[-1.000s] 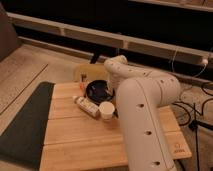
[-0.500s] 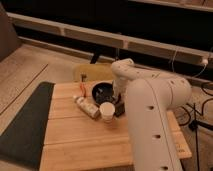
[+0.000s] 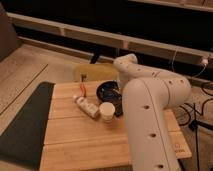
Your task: Drag the ceramic bowl in a circle
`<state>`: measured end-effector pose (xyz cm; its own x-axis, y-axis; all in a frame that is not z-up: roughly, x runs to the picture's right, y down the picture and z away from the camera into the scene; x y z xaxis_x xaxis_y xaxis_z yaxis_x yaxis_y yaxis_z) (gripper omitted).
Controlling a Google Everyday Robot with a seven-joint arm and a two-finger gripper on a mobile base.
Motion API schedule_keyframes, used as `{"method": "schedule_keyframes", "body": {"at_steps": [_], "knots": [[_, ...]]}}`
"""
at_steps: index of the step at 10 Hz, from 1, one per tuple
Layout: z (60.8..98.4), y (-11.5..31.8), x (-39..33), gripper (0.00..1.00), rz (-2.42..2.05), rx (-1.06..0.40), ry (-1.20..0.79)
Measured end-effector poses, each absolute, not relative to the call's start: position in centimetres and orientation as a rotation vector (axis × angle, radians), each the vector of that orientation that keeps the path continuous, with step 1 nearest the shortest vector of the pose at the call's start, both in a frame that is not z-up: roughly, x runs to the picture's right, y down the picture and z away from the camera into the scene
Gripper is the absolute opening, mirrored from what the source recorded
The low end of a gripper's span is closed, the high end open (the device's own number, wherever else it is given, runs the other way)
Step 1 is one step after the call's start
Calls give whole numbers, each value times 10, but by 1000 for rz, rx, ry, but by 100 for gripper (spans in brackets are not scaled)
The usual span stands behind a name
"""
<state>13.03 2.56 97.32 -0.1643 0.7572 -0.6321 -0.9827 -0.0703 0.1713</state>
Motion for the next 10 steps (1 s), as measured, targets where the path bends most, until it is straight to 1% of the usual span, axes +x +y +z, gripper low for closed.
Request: {"method": "schedule_keyframes", "body": {"at_steps": [4,6,8,9,10], "knots": [[993,13,84,0,1542,-473,608],[984,13,56,0,1517,-517,562],[969,19,55,0,1517,-540,557],[960,21,62,4,1524,-528,565],[956,20,69,12,1533,-514,572]]}}
